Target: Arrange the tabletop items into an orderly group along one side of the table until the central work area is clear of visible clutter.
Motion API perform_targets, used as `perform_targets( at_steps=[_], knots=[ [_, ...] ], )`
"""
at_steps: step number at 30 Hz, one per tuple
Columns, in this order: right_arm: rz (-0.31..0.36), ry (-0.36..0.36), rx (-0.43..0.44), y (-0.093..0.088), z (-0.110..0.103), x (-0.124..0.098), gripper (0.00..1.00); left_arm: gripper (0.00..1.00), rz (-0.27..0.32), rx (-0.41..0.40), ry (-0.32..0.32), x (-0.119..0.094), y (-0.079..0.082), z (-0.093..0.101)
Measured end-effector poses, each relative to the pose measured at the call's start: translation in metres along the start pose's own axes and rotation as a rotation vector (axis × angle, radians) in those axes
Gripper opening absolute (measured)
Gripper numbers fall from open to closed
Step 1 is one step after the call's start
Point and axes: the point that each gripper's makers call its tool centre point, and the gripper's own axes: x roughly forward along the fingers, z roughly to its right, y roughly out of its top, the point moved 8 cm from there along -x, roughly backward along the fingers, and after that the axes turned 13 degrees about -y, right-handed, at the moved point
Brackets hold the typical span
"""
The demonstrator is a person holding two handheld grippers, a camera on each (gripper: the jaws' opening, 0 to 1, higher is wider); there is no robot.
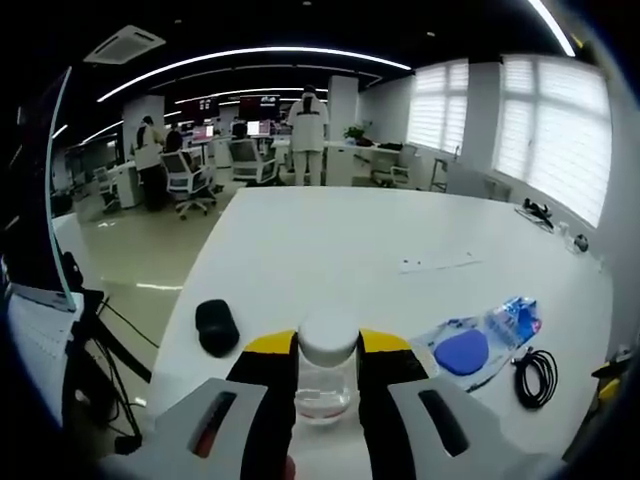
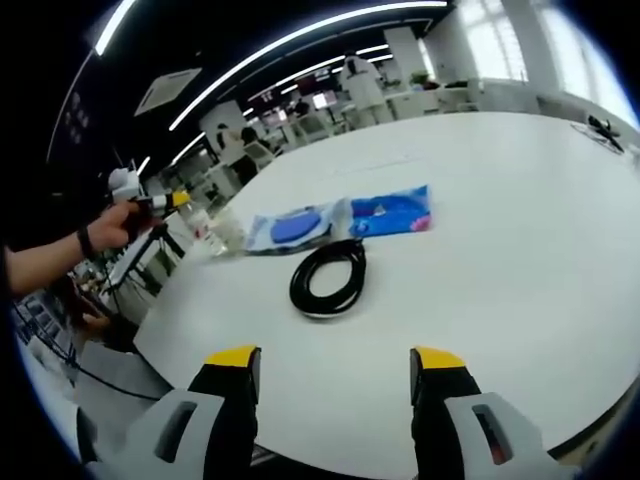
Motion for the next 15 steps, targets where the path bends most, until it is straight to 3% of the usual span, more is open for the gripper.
perform_targets(
  at_steps=[15],
  knots=[
    [-0.004, -0.009, 0.007, -0.0029, 0.0037, -0.0024, 0.61, 0.21, 0.021, -0.046, 0.046, 0.0038, -0.0019, 0.0038]
  ],
)
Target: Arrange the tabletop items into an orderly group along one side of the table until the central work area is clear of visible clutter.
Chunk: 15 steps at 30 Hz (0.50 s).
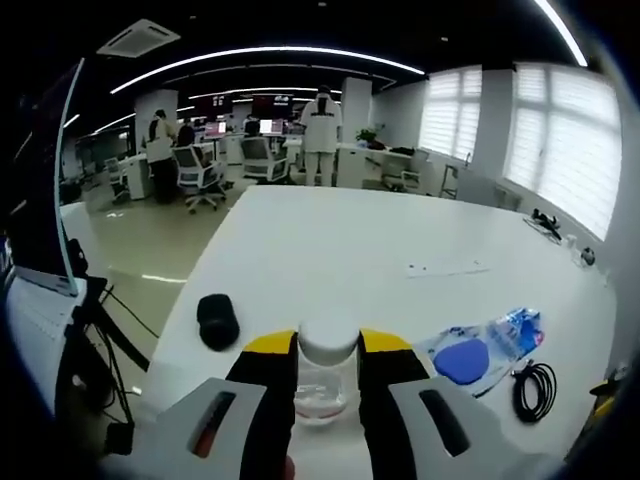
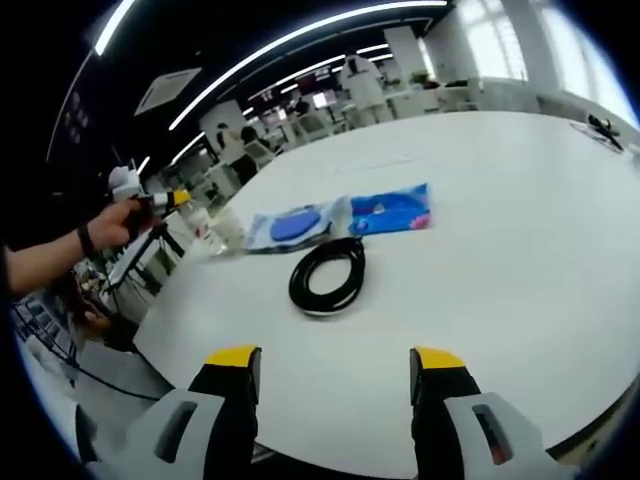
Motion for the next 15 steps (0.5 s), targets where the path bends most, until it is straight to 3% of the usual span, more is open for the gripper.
perform_targets(
  at_steps=[3, 8, 15],
  knots=[
    [0.002, -0.004, 0.006, 0.0, 0.002, 0.001, 0.61, 0.21, -0.001, -0.005, -0.004, 0.001, 0.0, 0.003],
    [0.003, -0.006, 0.014, -0.001, 0.003, -0.001, 0.61, 0.23, 0.014, -0.078, -0.001, -0.004, -0.001, 0.002],
    [0.009, 0.001, 0.008, 0.002, 0.0, -0.001, 0.61, 0.3, 0.03, -0.087, -0.014, -0.009, 0.003, 0.008]
  ],
)
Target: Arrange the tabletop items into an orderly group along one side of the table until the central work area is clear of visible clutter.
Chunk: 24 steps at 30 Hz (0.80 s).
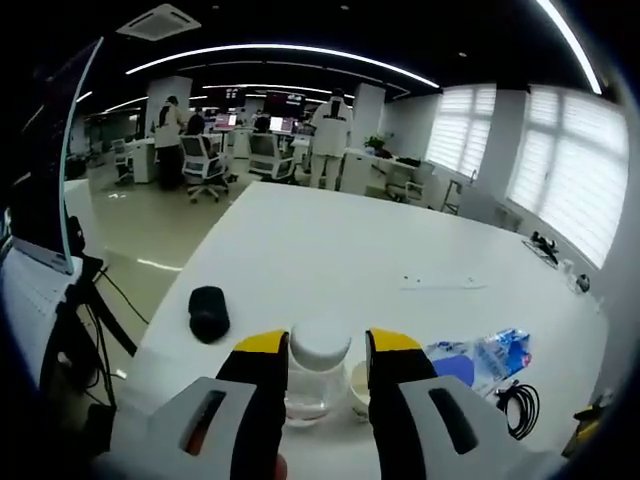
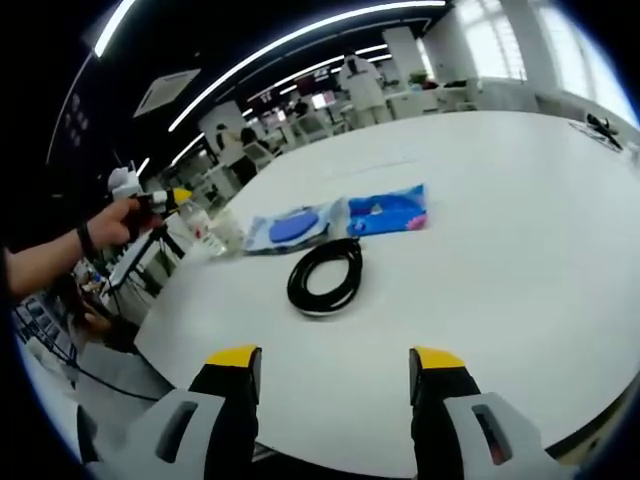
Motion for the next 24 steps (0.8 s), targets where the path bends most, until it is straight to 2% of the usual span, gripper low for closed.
perform_targets(
  at_steps=[5, 10, 16, 18, 24],
  knots=[
    [0.011, 0.002, 0.005, 0.001, 0.0, 0.0, 0.61, 0.32, -0.001, -0.023, -0.014, -0.005, -0.002, -0.001],
    [0.01, 0.009, 0.008, -0.001, 0.0, 0.002, 0.61, 0.35, -0.003, -0.003, -0.019, -0.009, -0.002, 0.001],
    [0.009, 0.021, 0.005, -0.002, 0.002, 0.006, 0.61, 0.39, -0.018, -0.007, -0.022, -0.022, -0.013, 0.002],
    [0.013, 0.027, 0.004, 0.0, 0.002, 0.007, 0.61, 0.42, -0.027, -0.003, -0.029, -0.033, -0.024, 0.012],
    [0.018, 0.043, -0.002, 0.004, 0.002, 0.013, 0.6, 0.46, -0.062, 0.019, -0.035, -0.048, -0.037, 0.015]
  ],
)
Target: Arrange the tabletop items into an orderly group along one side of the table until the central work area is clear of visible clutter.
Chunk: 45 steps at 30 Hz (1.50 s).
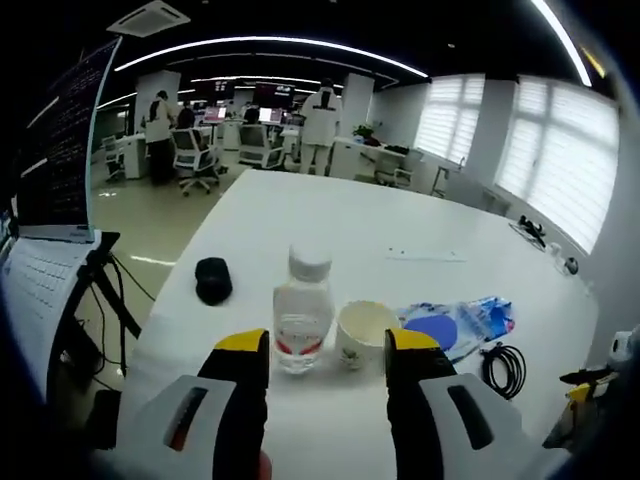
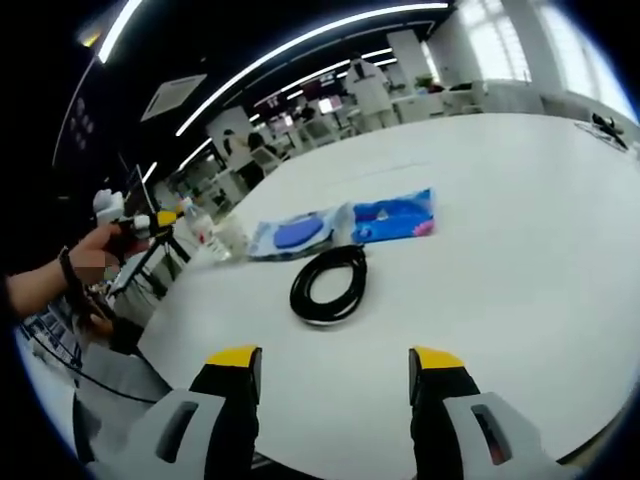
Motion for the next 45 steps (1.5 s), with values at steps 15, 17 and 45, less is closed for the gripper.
perform_targets(
  at_steps=[15, 17, 45],
  knots=[
    [-0.036, 0.068, -0.09, 0.016, -0.009, 0.016, 0.62, 0.49, -0.018, 0.019, -0.035, -0.039, -0.036, 0.007],
    [-0.041, 0.078, -0.103, 0.016, -0.01, 0.019, 0.62, 0.49, -0.012, 0.019, -0.039, -0.046, -0.039, 0.01],
    [-0.061, 0.125, -0.162, 0.01, -0.029, 0.016, 0.64, 0.52, 0.009, 0.04, -0.045, -0.11, -0.08, 0.036]
  ],
)
